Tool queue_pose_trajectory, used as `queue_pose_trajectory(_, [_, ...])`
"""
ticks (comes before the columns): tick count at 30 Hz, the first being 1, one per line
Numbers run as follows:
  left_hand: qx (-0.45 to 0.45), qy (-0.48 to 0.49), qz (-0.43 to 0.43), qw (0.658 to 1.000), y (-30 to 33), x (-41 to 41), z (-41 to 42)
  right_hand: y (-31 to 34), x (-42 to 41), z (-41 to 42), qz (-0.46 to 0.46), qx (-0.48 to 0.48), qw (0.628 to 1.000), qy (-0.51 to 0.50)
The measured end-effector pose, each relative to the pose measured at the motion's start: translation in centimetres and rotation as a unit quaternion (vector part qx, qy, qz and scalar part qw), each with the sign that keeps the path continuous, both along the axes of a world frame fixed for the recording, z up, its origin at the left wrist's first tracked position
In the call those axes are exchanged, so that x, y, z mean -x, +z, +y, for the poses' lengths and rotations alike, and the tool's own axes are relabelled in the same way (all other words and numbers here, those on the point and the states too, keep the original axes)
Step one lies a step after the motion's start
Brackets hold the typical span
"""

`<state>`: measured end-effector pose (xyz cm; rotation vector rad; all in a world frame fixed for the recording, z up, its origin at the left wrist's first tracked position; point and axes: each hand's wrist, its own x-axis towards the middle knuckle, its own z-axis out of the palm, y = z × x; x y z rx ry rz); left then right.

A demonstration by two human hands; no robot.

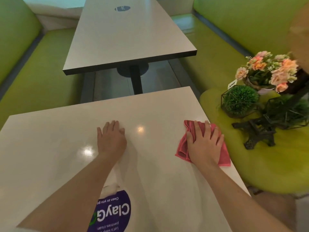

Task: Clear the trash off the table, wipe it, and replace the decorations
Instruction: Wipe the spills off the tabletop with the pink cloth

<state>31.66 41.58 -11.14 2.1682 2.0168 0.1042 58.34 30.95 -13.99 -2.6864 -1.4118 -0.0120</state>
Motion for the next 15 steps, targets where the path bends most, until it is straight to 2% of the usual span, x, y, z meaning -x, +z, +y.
queue_pose_trajectory(4, [-0.086,0.005,-0.074,0.994,-0.4,0.4,-7.1,0.5,4.0,-1.7,0.018,-0.012,0.997,0.076])
queue_pose_trajectory(7, [-0.17,0.001,-0.04,0.985,-1.6,1.8,-10.8,0.2,7.1,-3.7,0.034,-0.008,0.982,0.187])
queue_pose_trajectory(10, [-0.172,0.044,-0.033,0.984,-2.1,3.5,-12.4,0.2,6.4,-4.4,0.052,0.003,0.967,0.25])
queue_pose_trajectory(12, [-0.165,0.046,-0.027,0.985,-2.3,4.4,-12.8,0.1,4.6,-3.1,0.046,0.007,0.966,0.253])
queue_pose_trajectory(15, [-0.156,0.032,-0.039,0.986,-2.5,4.9,-12.8,0.4,2.0,0.7,0.034,0.001,0.982,0.184])
